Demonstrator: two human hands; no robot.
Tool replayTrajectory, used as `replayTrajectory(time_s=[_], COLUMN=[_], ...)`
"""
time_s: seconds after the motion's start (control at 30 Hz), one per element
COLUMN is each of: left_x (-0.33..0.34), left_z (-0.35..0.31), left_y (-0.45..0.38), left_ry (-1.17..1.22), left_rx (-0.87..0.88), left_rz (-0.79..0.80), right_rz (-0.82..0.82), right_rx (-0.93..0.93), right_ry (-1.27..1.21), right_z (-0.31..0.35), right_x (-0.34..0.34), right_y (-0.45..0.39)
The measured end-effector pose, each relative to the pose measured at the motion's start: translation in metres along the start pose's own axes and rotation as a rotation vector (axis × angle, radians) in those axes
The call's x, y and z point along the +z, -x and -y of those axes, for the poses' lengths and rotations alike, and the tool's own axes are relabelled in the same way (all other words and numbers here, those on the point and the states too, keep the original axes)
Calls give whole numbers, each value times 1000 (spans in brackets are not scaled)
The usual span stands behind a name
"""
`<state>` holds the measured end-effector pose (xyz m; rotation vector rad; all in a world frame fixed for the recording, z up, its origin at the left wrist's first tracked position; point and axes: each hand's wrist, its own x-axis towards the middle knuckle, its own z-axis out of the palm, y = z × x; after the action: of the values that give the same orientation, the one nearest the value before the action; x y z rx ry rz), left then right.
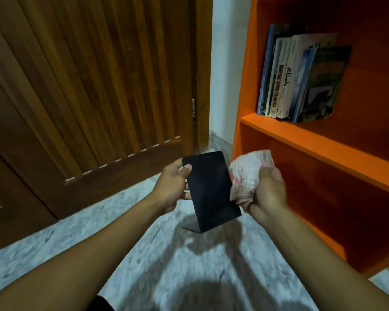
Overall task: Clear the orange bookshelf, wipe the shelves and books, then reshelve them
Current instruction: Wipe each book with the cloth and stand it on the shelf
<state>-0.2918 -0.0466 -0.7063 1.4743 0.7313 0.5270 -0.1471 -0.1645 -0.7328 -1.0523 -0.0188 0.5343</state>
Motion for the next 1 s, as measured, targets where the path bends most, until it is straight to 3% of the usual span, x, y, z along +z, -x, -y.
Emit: replayTrajectory(time_s=[0.13, 0.23, 0.37, 0.47, 0.57, 0.83, 0.9, 1.0], left_x=[24, 34, 33, 22, 6, -22, -29, -31], left_z=[-1, -1, -1, -2, -1, -1, -1, -1], left_y=[5, 4, 2, 0, -4, -14, -15, -13], left_ry=[-9, 20, 100, 160, 212, 213, 191, 88], left_rx=[-11, 17, -15, -64, -83, -85, -65, -7], left_rz=[90, 81, -1, -89, -185, -347, -359, -278], right_rz=[191, 301, 319, 452, 645, 778, 726, 484], right_rx=[-370, -604, -805, -865, -823, -995, -1064, -1113], right_ry=[332, 800, 1154, 1298, 1282, 1309, 1232, 1003], right_z=[-10, -33, -51, -67, -83, -79, -69, -46], right_x=[18, 10, 6, -8, -29, -61, -61, -48], right_y=[18, 14, 32, 40, 41, 33, 28, 24])
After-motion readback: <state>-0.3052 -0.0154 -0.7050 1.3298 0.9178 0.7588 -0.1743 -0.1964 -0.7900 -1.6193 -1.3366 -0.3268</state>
